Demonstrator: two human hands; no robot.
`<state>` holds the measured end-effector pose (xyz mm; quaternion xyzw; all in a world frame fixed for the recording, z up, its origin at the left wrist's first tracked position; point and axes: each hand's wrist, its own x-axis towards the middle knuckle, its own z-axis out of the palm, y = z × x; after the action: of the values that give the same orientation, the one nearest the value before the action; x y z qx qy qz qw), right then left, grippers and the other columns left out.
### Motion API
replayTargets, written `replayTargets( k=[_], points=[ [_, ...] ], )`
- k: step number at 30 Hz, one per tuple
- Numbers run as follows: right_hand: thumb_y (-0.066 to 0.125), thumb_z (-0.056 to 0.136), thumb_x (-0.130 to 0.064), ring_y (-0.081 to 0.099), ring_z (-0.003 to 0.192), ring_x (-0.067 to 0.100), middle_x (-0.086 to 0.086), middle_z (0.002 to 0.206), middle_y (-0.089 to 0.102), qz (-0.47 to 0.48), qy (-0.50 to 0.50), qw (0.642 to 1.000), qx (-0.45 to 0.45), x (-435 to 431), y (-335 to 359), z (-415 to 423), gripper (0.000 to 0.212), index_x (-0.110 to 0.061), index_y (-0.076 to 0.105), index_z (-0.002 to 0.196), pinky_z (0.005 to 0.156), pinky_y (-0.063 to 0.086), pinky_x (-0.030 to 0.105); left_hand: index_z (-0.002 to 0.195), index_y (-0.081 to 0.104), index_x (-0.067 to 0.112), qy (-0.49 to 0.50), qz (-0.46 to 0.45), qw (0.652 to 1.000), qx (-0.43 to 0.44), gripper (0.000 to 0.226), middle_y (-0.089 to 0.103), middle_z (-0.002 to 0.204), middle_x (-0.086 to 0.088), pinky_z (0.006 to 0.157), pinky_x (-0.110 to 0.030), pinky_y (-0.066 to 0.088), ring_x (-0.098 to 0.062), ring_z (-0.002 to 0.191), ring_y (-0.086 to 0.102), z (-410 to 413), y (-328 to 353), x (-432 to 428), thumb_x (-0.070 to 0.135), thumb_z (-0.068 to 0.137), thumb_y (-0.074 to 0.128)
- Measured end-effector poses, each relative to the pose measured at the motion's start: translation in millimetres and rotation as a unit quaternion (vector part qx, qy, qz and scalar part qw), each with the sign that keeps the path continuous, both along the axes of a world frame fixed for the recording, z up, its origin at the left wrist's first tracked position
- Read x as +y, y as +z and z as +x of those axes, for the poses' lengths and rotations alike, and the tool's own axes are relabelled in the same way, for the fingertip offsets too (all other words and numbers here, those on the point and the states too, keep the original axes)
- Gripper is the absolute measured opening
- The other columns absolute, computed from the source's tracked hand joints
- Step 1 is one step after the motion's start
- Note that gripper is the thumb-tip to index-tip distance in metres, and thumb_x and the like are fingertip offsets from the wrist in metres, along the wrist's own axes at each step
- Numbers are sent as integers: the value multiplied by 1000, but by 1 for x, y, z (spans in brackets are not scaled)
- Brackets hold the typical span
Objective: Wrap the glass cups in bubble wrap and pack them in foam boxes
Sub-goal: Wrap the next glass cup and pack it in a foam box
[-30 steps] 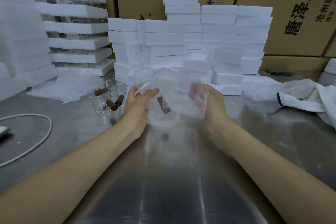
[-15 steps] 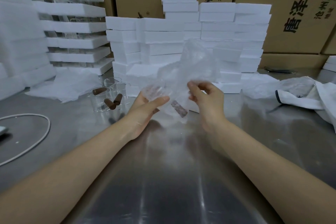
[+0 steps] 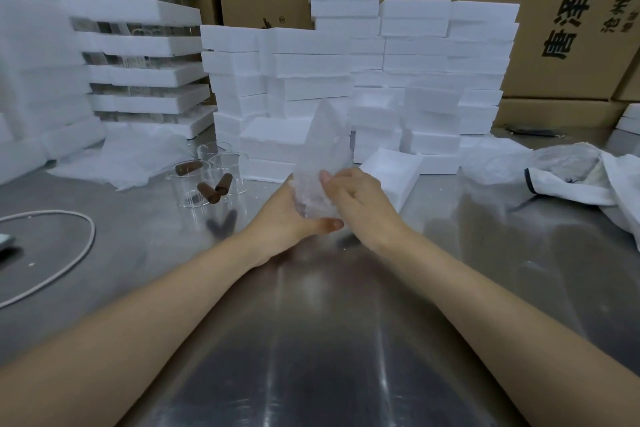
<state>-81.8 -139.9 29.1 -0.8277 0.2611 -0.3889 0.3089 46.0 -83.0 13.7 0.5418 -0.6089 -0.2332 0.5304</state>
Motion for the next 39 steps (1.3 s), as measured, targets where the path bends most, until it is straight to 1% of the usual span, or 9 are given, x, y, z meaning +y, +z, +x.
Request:
replayTargets(
  k=[5, 11, 16, 21, 23, 26, 31, 34, 39],
  points=[
    [48, 91, 0, 37, 51, 2, -5, 60, 40, 84, 6, 996, -43, -13, -3, -3, 49, -19, 37, 47, 54, 28, 17, 116, 62, 13, -59, 40, 994, 86, 33, 72, 107, 1, 85, -21, 48, -12, 102, 66, 2, -2, 0, 11, 84, 70],
    [59, 81, 4, 52, 97, 10, 4, 113, 52, 68, -17, 997, -41, -18, -6, 4, 20, -14, 63, 89, 73, 40, 9, 106, 63, 20, 0, 29, 982, 184, 23, 73, 95, 6, 72, -19, 52, -10, 89, 69, 5, -4, -4, 14, 84, 63],
    [43, 93, -11, 51, 75, -6, 3, 90, 50, 1, 32, 998, 63, -17, -14, -5, 31, -17, 47, 63, 68, 42, 14, 103, 61, 19, 82, 0, 980, 181, 19, 71, 93, 3, 65, -16, 51, -7, 82, 68, 0, -5, -7, 9, 88, 62],
    [52, 95, -19, 52, 101, 8, -12, 114, 47, -92, 29, 995, 12, -15, -19, -3, 13, -12, 59, 104, 82, 45, 21, 102, 64, 13, 106, 37, 978, 173, 32, 71, 90, 0, 67, -20, 52, -13, 84, 68, 6, 3, -7, -4, 77, 53],
    [57, 89, -13, 50, 110, 4, -11, 121, 48, -122, 39, 991, -46, -13, -15, -5, 33, -16, 52, 121, 79, 46, 12, 89, 65, 19, 119, 47, 979, 161, 34, 70, 79, 6, 60, -16, 48, -8, 76, 66, 9, 4, -6, -9, 79, 49],
    [58, 86, -16, 50, 106, 1, -6, 117, 60, -213, 75, 974, 19, -8, -12, -8, 31, -13, 62, 117, 80, 41, 10, 78, 63, 16, 135, 56, 978, 151, 23, 69, 70, 5, 59, -15, 48, -10, 73, 65, 8, 6, -7, -3, 79, 51],
    [65, 89, -35, 39, 121, 2, 4, 114, 64, -201, 39, 972, 111, -16, -11, -8, 25, -17, 70, 106, 99, 25, 15, 105, 61, 18, 174, 13, 973, 152, 25, 67, 101, 1, 78, -22, 47, -12, 95, 61, 0, -2, -3, 7, 83, 56],
    [59, 92, -40, 41, 120, 7, -5, 103, 67, -212, 58, 965, 145, -20, -11, -6, 29, -15, 73, 96, 110, 23, 28, 103, 60, 16, 208, -69, 973, 75, 21, 56, 106, 0, 77, -8, 39, 3, 89, 53, -1, -2, -3, 5, 89, 50],
    [55, 75, -53, 51, 93, 8, -6, 86, 63, -140, 45, 987, 57, -14, -16, -3, 41, -15, 65, 86, 79, 44, 26, 81, 65, 12, 160, -161, 949, -217, 36, 54, 80, 6, 82, -19, 35, -9, 84, 50, 4, 2, 4, 33, 90, 37]
  ],
)
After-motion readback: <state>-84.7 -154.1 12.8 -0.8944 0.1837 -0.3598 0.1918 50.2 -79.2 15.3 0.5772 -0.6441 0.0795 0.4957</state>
